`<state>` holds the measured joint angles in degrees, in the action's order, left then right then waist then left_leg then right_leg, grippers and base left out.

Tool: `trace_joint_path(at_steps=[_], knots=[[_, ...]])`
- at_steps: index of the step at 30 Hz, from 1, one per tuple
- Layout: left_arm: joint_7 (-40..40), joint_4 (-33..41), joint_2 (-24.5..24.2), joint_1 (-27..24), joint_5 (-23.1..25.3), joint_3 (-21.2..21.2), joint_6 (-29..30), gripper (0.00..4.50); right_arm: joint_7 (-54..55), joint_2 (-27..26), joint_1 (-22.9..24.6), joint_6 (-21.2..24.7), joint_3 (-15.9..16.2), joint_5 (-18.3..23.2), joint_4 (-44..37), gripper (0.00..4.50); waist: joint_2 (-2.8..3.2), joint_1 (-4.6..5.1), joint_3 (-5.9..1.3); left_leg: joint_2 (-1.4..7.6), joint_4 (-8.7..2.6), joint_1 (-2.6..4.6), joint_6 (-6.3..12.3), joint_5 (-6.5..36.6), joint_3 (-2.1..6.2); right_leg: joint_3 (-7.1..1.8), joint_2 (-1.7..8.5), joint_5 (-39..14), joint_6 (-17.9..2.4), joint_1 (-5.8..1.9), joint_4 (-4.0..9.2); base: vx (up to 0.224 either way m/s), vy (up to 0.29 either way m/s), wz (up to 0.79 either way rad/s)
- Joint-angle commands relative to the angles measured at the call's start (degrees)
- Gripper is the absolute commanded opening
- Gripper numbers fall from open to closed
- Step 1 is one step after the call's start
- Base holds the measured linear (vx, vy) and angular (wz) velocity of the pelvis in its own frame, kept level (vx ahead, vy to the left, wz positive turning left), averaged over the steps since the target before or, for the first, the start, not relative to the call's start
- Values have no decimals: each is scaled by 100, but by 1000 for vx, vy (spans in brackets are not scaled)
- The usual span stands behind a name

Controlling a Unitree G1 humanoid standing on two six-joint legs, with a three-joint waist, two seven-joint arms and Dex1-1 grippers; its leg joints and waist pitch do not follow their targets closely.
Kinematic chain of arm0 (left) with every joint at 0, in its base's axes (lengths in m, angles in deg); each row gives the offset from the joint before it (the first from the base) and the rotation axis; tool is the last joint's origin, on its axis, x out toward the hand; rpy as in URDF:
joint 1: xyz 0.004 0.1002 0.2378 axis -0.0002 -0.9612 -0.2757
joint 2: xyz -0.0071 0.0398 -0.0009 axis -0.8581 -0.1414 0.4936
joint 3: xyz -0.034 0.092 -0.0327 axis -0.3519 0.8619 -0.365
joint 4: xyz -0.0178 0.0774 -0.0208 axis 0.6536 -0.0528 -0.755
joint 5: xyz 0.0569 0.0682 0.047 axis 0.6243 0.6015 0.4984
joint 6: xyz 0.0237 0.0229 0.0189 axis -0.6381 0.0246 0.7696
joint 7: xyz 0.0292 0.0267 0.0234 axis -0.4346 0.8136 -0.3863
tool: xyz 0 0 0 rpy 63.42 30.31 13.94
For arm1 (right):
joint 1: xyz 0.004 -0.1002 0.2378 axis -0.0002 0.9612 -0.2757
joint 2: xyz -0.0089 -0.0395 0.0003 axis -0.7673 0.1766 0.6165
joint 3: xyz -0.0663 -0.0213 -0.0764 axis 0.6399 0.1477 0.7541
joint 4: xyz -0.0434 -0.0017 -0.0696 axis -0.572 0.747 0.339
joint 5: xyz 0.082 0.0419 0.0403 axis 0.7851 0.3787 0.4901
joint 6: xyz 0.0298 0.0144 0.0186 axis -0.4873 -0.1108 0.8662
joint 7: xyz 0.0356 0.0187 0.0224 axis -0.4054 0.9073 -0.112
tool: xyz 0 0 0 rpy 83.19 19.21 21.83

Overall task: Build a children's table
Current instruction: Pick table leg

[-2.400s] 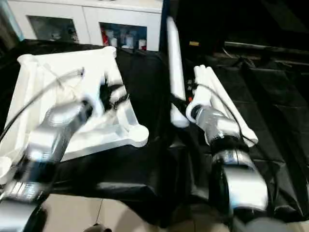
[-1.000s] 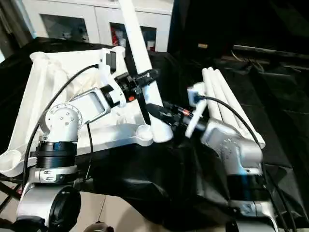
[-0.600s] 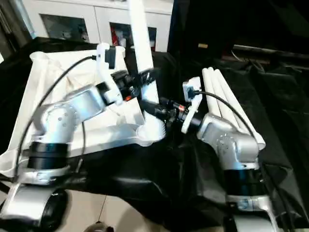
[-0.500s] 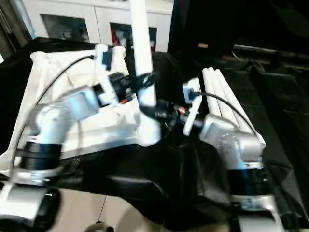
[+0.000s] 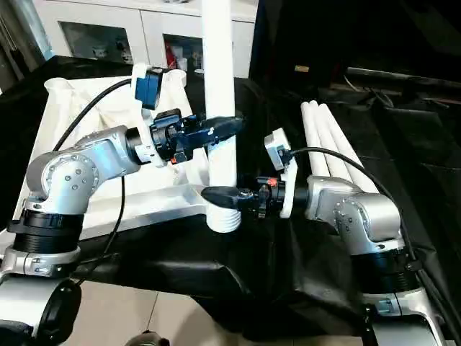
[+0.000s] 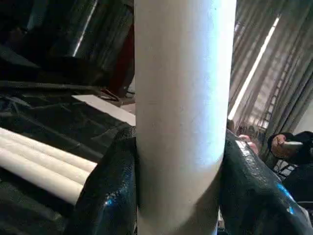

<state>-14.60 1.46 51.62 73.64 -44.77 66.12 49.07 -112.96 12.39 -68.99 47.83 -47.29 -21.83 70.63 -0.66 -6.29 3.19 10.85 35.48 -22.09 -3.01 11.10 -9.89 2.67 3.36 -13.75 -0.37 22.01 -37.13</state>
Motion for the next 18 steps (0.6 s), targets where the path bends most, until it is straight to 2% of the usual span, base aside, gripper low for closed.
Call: trace_joint_path(at_steps=[1,5,11,12,14,18], knots=[[132,128,18,18,-72,63,-30,188,60,-13,14,64,-4,4,-68,229,-34,0,-418,218,-370,101,251,-18,57,-260,449,836,-1557,-331,347,0,0,0],[87,194,25,-41,-140,48,-9,188,119,-31,56,-9,4,20,-80,204,-42,-3,-419,219,-370,102,251,-49,55,-259,446,861,-1546,-329,341,0,0,0],[-100,320,64,-178,-73,42,-33,188,594,-267,64,-277,-85,-215,-32,198,-59,4,-415,228,-376,104,223,-59,51,-260,452,762,-1513,-310,338,0,0,0],[-229,325,89,-193,-11,28,-73,244,722,-329,65,-329,-110,-268,-22,198,-72,10,-417,225,-376,105,219,-60,51,-258,450,760,-1508,-315,339,0,0,0],[-801,249,245,-180,182,-100,-177,258,1342,-597,57,-730,-137,-648,67,196,-86,22,-412,232,-382,100,169,-103,52,-261,459,767,-1482,-305,341,0,0,0],[-1250,277,288,-186,503,-42,-259,302,1661,-756,46,-856,-153,-783,119,195,-78,22,-416,224,-385,109,149,-107,52,-268,447,753,-1399,-317,346,0,0,0]])
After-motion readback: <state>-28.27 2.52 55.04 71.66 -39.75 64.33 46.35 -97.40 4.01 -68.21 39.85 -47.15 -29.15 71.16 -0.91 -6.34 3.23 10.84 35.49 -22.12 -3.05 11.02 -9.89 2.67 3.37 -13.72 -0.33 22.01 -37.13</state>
